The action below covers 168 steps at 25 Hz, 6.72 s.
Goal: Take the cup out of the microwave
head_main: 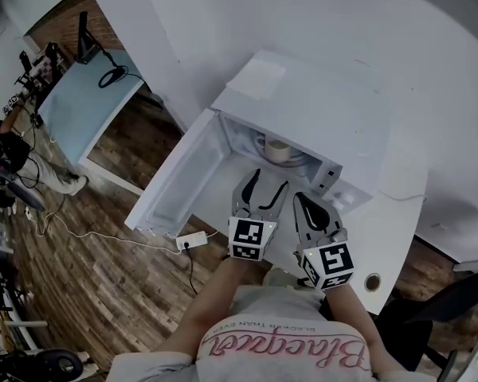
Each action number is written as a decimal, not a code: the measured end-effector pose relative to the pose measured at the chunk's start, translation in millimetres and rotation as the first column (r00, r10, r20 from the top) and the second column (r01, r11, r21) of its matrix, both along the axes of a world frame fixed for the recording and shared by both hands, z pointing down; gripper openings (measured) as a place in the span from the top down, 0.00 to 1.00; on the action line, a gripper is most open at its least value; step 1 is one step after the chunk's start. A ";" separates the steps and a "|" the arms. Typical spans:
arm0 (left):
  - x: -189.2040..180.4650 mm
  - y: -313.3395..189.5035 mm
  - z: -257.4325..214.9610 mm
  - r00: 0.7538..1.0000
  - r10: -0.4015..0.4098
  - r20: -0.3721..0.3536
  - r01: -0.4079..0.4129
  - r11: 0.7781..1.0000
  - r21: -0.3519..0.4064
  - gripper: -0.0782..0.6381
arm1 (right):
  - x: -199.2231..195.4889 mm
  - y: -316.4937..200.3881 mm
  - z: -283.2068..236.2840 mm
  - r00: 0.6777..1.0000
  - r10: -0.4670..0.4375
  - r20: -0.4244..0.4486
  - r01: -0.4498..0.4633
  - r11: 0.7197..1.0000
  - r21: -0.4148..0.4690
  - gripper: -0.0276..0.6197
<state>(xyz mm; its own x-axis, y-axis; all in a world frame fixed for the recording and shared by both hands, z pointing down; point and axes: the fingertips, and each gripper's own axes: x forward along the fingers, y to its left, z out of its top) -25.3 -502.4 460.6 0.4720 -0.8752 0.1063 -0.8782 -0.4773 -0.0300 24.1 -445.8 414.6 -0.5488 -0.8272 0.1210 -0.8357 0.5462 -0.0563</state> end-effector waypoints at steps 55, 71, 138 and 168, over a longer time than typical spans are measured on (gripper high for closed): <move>23.5 -156.6 88.7 0.989 -0.106 0.105 0.118 0.986 -0.120 0.29 | 20.4 -48.5 62.2 0.997 0.054 -0.058 -0.062 0.988 -0.143 0.94; 18.4 -138.3 75.7 0.990 -0.099 0.099 0.109 0.988 -0.105 0.29 | 16.7 -34.9 50.4 0.997 0.041 -0.067 -0.048 0.993 -0.110 0.94; -0.3 4.3 -43.6 0.984 0.147 0.099 -0.140 0.987 -0.075 0.29 | 2.4 -8.4 -18.6 0.985 0.170 -0.036 -0.168 0.984 0.062 0.94; -12.4 35.0 -69.4 0.987 0.148 0.060 -0.148 0.989 -0.007 0.29 | -1.7 6.6 -27.4 0.985 0.168 -0.031 -0.164 0.981 0.101 0.94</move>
<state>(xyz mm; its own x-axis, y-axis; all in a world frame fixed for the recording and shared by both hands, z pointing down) -37.7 -467.4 391.3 0.5889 -0.7958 0.1407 -0.7946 -0.6020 -0.0787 22.4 -439.1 387.2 -0.3995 -0.9151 0.0541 -0.9156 0.4012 0.0252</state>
